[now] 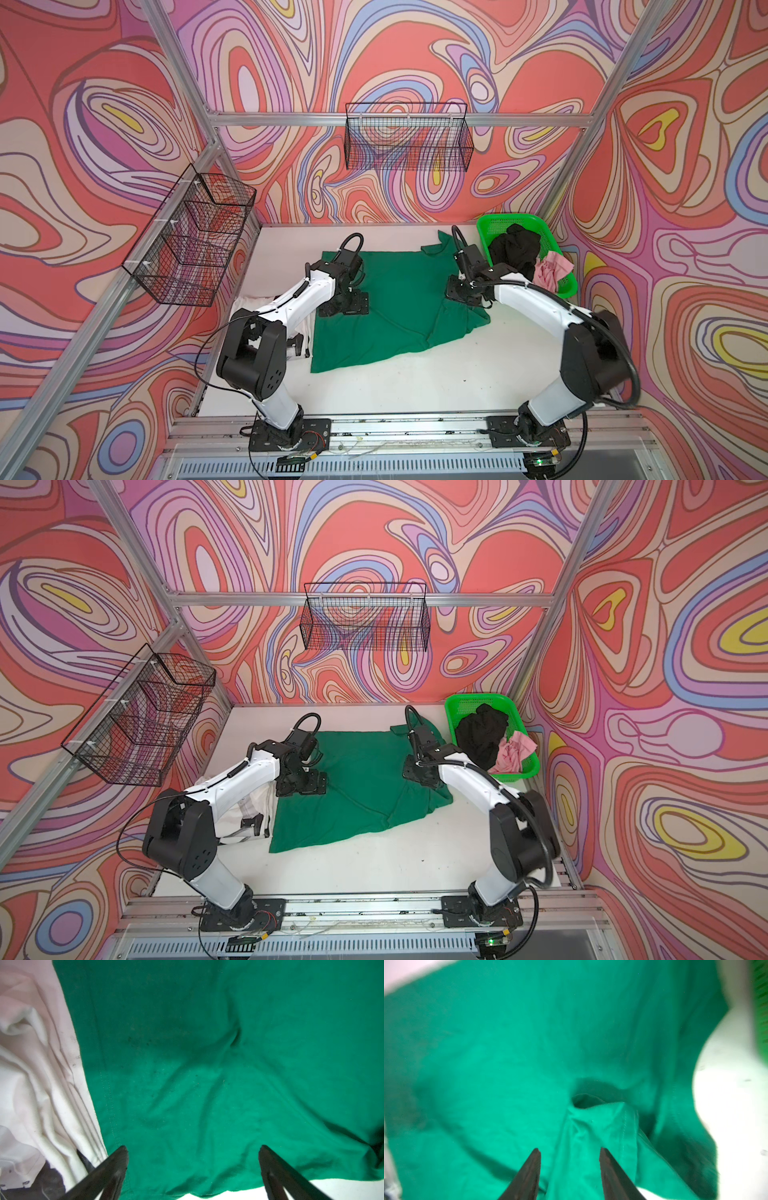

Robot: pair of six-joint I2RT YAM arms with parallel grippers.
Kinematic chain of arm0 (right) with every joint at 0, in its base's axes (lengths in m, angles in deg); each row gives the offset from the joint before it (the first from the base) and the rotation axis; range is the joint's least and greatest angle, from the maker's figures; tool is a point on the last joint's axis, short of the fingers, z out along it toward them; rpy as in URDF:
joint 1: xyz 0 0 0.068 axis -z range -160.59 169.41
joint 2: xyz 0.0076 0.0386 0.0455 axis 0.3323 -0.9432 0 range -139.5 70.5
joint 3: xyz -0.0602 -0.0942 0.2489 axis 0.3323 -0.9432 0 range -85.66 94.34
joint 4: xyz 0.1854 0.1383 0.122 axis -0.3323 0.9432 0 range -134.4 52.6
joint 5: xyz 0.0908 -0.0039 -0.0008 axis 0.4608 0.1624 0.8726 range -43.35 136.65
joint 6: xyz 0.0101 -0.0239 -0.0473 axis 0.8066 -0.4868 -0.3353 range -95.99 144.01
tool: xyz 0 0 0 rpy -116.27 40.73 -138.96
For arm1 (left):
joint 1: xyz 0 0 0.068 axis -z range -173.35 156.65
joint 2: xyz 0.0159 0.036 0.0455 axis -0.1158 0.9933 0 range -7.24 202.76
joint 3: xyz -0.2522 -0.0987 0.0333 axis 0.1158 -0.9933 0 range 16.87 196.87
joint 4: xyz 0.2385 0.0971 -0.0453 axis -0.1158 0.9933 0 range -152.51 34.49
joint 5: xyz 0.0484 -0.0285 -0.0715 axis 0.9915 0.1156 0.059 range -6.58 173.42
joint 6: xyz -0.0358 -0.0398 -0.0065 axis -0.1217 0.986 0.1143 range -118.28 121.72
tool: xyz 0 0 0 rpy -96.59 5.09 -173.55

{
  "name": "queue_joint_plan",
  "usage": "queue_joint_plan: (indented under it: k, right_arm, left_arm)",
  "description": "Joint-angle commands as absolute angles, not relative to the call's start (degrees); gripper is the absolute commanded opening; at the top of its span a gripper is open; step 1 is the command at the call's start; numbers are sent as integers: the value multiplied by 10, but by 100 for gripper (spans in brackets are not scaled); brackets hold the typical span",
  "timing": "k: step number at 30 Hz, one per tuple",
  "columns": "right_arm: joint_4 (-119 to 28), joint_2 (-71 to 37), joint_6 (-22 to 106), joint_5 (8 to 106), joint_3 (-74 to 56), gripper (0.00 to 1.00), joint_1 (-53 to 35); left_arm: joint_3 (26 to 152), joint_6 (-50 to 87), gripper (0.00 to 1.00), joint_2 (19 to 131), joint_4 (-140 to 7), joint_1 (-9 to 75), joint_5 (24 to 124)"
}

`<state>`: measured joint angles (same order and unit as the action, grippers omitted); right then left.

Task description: Fold and stack the t-shirts

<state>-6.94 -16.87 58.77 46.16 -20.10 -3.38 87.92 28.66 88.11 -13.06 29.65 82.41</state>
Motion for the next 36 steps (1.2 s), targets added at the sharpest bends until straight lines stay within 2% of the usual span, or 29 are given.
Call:
queue_joint_plan:
  k: [1, 6, 10, 17, 29, 36]
  right_arm:
    - [-59, -90, 622, 469, -288, 47, -30]
    - [-115, -23, 671, 532, -426, 38, -30]
    - [-165, -28, 679, 545, -473, 29, -31]
    - [-213, -75, 676, 525, -485, 27, -30]
    - [-188, -63, 642, 443, -481, 36, -31]
    - [-233, -103, 637, 480, -478, 20, -31]
  left_arm:
    - [879, 282, 100, 885, -127, 299, 809]
    - [879, 283, 100, 888, -129, 299, 800]
    - [880, 283, 100, 892, -129, 299, 801]
    - [879, 284, 100, 897, -128, 299, 804]
    - [882, 284, 100, 909, -129, 299, 800]
    - [882, 285, 100, 912, -129, 299, 799]
